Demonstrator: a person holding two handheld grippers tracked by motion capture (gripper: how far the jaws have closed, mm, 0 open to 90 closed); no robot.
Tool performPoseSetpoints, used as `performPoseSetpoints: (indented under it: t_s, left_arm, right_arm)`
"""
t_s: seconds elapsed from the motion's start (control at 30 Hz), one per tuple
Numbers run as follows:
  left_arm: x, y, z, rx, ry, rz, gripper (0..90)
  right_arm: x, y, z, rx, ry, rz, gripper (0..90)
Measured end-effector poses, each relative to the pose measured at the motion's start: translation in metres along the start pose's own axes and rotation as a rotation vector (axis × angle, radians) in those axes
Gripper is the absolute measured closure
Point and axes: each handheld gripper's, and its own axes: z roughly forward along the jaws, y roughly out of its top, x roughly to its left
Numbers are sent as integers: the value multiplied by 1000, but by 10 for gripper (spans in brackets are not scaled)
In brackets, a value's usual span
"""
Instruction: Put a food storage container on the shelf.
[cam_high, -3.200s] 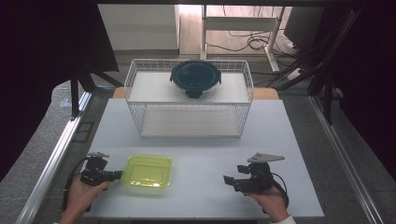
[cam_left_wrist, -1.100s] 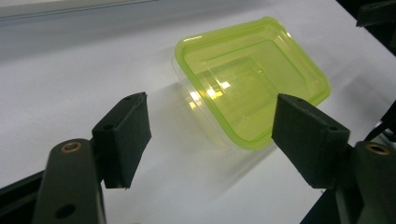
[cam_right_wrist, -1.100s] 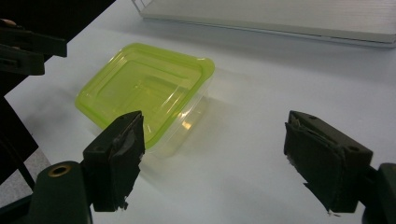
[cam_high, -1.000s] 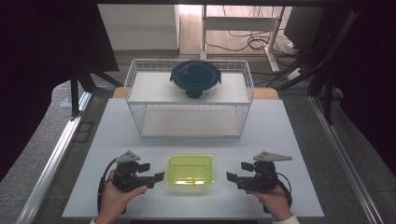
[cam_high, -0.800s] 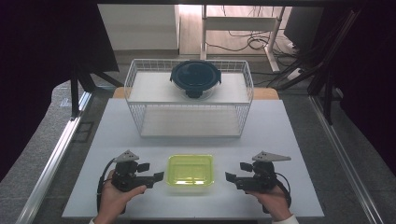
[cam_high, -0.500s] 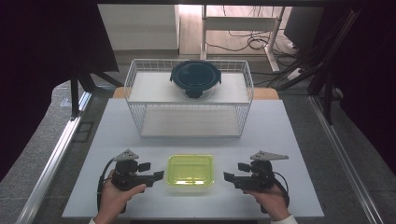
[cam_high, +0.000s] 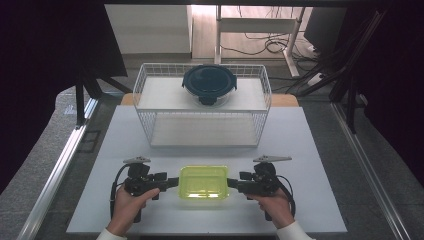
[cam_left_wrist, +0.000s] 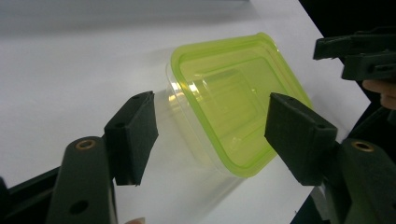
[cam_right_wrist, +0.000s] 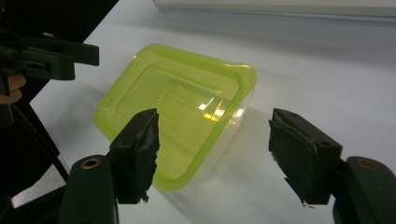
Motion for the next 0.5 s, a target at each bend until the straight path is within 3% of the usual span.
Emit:
performPoseSetpoints:
  t_s: [0.13, 0.27, 0.5]
  left_arm:
    - [10, -2, 6, 6, -49, -66, 374]
    - [15, -3, 15, 20, -64, -92, 405]
    - [20, -3, 30, 46, -129, -141, 470]
  right_arm:
    - [-6, -1, 13, 19, 13, 32, 379]
    - [-11, -2, 23, 33, 30, 64, 424]
    - [-17, -4, 36, 54, 50, 116, 495]
